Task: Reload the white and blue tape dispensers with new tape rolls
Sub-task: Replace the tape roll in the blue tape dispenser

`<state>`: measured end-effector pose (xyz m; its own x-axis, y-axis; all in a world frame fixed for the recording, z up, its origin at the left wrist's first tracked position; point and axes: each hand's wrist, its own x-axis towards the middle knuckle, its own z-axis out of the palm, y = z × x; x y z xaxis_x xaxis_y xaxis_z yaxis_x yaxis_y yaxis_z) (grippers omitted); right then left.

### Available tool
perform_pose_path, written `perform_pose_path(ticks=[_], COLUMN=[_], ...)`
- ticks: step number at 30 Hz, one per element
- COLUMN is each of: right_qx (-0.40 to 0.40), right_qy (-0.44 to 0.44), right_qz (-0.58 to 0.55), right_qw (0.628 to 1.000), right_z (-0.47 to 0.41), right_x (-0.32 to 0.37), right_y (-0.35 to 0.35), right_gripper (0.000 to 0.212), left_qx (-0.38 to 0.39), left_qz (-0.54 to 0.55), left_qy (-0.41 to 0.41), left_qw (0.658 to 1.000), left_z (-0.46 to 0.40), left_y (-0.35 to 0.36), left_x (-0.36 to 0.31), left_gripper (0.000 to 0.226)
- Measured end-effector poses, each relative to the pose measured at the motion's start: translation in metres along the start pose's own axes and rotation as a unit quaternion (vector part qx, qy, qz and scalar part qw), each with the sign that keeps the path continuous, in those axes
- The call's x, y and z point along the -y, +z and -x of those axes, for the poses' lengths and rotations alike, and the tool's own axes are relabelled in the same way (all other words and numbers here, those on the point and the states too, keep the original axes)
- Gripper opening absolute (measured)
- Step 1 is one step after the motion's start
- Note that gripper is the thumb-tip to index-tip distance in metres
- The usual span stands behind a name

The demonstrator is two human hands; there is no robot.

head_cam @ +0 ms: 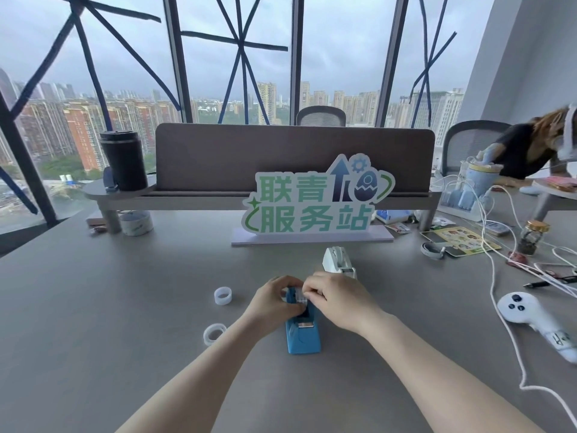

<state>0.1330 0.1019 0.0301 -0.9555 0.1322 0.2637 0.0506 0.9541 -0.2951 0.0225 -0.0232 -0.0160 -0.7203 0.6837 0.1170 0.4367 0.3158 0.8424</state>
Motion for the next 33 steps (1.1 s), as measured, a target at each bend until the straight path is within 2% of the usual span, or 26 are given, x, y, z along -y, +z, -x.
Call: perform_pose_path(ticks=[14, 22, 33], right_qx=[-0.039, -0.031, -0.035], right_qy=[-0.006, 0.017, 0.022], right_qz=[-0.009, -0.04, -0.065], right_qw=[0.999, 0.999, 0.997], right_z=[0.014, 0.015, 0.022], right_x=[0.001, 0.002, 0.001], right_y=[0.002, 0.01, 0.01], right_gripper=[0.019, 0.017, 0.017], left_qx=[-0.016, 0.006, -0.005], left_qz=[-0.007, 0.053, 0.011], left_qy=[0.024, 0.01, 0.003], left_qw=[1.0, 0.999, 1.0], left_z=[0.001, 0.003, 0.0], left_y=[0.003, 0.0, -0.003], left_x=[-0.001, 0.005, 0.004], left_gripper=[0.035, 0.032, 0.041])
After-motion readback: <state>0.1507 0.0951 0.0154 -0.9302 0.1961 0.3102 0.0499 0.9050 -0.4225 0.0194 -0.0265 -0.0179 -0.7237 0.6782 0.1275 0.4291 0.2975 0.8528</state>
